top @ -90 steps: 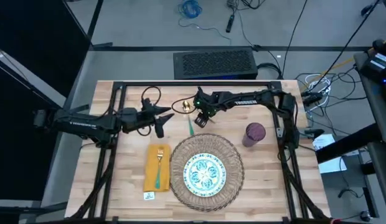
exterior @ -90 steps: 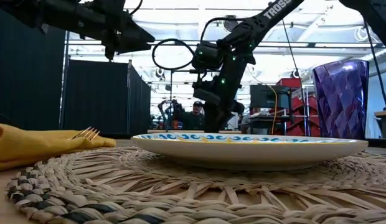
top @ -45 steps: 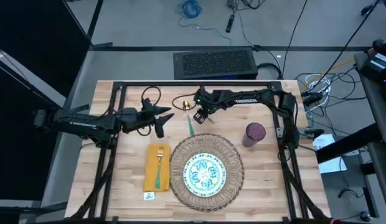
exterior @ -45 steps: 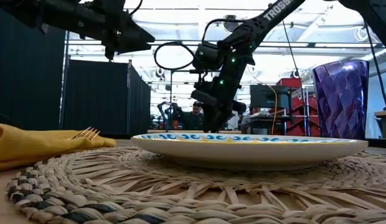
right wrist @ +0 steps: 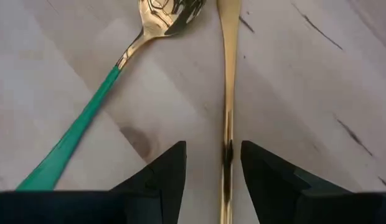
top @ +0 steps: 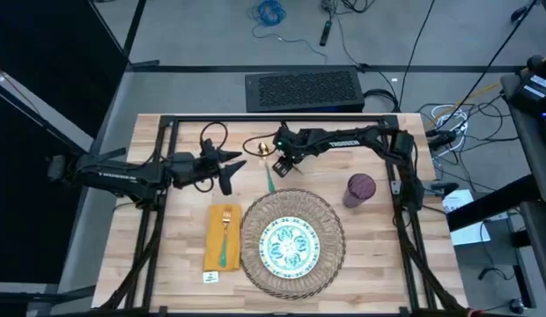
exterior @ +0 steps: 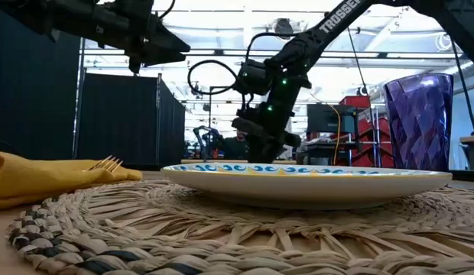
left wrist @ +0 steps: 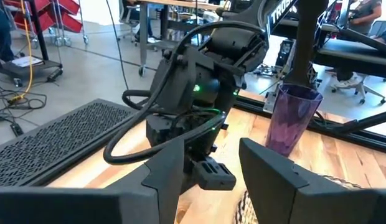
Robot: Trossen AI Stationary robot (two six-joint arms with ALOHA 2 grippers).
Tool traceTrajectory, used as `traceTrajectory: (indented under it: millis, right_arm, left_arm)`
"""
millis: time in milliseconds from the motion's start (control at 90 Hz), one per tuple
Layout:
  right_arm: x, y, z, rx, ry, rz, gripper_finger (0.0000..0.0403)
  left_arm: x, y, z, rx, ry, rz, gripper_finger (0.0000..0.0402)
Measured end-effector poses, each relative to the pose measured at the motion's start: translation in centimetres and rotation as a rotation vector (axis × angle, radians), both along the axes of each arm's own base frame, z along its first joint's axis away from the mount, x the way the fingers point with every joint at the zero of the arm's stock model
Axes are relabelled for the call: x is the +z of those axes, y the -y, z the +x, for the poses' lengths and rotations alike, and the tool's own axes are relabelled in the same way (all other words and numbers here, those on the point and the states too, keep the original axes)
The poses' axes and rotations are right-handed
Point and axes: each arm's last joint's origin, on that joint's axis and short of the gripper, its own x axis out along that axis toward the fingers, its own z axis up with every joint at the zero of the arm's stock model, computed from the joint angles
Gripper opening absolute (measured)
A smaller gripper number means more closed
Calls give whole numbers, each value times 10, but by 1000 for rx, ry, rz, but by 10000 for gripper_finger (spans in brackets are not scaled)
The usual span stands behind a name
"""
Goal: Set table place
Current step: Put the gold table knife to the right of the white plate on the brown table mat
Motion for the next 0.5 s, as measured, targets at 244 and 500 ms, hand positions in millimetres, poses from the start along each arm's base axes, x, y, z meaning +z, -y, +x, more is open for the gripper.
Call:
traceTrajectory:
  millis: [244,500]
  right_arm:
    - [-10,1,1,-5,-33,4,121]
    - [-14,1,1,-21,-48,-9,68]
  left_arm:
    - [0,0,0,-6,1,0,141]
    - [0,1,0,-23,1,-2,141]
